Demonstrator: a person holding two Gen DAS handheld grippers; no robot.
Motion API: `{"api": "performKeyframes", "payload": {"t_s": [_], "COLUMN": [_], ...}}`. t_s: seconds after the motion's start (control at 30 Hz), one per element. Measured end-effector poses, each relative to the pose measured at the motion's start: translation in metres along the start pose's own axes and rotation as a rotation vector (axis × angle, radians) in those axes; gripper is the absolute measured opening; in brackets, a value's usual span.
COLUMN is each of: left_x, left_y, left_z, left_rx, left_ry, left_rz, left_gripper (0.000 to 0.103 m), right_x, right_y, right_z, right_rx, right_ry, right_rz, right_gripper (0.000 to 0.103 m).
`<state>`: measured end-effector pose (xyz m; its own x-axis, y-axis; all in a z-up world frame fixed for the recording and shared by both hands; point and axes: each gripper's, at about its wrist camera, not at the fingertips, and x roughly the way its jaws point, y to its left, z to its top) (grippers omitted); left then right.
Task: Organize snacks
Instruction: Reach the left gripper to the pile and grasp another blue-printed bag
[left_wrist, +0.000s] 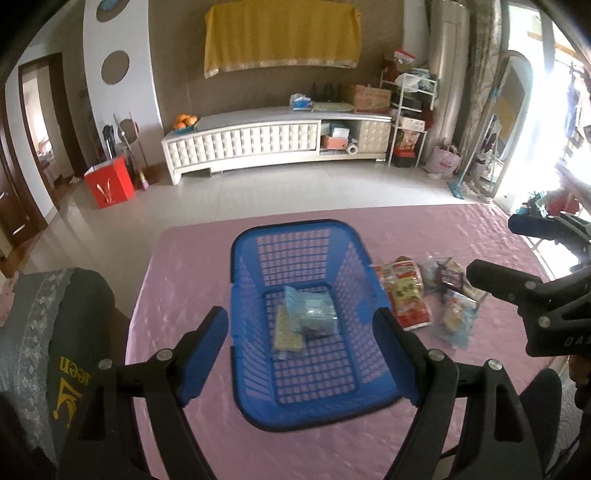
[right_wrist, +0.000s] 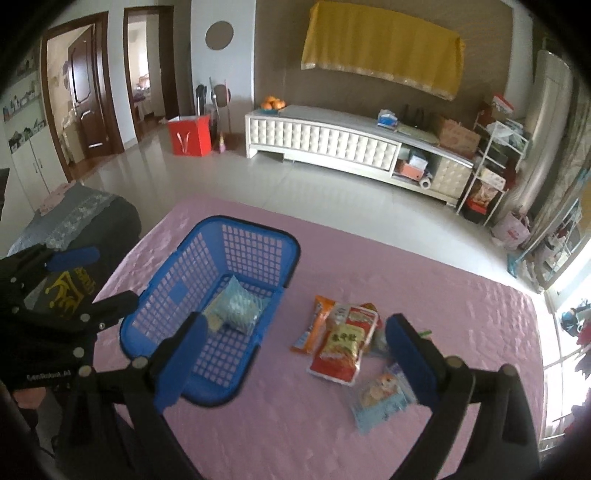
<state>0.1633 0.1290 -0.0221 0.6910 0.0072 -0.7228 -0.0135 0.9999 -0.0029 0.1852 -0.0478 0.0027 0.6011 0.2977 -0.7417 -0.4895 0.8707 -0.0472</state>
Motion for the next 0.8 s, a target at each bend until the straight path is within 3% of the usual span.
{"api": "performKeyframes", "payload": {"t_s": [0.37,0.8], "left_x": [-0.021,0.018], "left_y": [-0.068,-0.15], "left_z": [-0.002,-0.013], "left_rx": [0.09,0.157], "left_ry": [-0.019,0.063], "left_rz": [-0.041,-0.159], "left_gripper": [0.082,0.082], "right_x": [-0.036,-0.039], "right_y": [-0.043,-0.116], "right_z": [-0.042,-0.097], "right_rx": [0.074,0.177], "right_ry": [-0.013,0.031], "right_rz": [-0.011,-0.034], "right_gripper": [0.098,0.098]}}
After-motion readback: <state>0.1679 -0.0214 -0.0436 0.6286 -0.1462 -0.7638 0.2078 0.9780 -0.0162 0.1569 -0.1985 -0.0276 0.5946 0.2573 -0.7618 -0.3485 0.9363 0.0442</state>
